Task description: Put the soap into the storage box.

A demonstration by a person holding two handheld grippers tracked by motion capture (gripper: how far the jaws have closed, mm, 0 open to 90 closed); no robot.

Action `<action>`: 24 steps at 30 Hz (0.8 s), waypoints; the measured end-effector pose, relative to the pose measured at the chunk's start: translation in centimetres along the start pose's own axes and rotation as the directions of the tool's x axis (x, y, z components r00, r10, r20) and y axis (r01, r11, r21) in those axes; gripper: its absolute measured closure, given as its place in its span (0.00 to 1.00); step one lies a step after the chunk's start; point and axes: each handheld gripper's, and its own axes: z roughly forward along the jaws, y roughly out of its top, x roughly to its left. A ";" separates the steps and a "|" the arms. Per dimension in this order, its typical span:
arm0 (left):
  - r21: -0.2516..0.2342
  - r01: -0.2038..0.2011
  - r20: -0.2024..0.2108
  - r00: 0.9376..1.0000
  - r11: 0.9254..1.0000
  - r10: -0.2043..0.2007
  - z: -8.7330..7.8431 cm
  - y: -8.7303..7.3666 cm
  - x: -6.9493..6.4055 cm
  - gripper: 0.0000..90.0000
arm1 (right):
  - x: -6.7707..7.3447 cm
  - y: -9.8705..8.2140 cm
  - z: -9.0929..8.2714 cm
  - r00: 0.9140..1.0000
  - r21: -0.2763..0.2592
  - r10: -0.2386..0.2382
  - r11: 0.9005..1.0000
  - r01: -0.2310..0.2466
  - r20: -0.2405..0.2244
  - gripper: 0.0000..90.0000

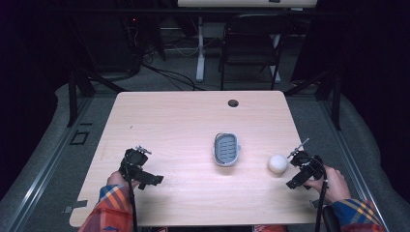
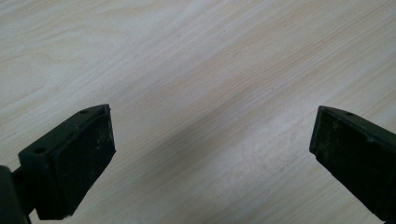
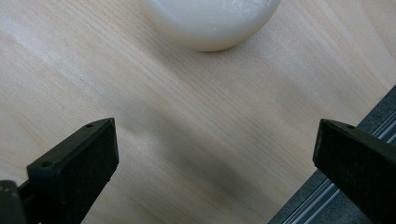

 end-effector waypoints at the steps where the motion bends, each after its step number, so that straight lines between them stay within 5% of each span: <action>1: 0.000 0.001 0.001 1.000 1.000 -0.001 0.0 0.0 0.0 0.00 | 0.0 0.0 0.0 1.000 0.005 -0.001 1.000 0.001 0.003 0.00; 5: 0.000 0.003 0.002 1.000 1.000 -0.003 0.0 0.0 0.0 0.00 | -0.2 0.3 -0.3 0.999 0.055 -0.038 0.998 0.038 0.002 0.00; 14: 0.001 -0.001 0.003 1.000 1.000 0.001 0.1 0.0 0.0 0.00 | 0.3 0.3 0.0 1.000 0.007 -0.016 1.000 0.016 -0.011 0.00; 24: 0.004 -0.003 0.003 1.000 1.000 0.003 0.1 0.1 0.0 0.00 | 0.7 0.8 -0.5 0.998 -0.013 -0.064 0.998 0.064 -0.027 0.00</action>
